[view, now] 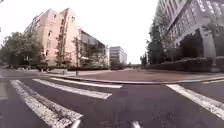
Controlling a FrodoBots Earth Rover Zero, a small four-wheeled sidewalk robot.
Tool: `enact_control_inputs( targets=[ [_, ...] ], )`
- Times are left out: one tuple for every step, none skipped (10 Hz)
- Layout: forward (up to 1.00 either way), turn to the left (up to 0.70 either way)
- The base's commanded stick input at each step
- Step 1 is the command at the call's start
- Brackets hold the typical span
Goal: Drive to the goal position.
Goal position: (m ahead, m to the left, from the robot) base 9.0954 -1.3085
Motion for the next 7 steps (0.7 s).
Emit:
enact_control_inputs(
  targets=[
    [0.70,-0.14],
    [0.70,-0.14],
    [0.70,-0.14],
    [0.70,-0.14],
    [0.70,-0.14],
    [0.70,-0.14],
    [0.70,-0.14]
  ],
)
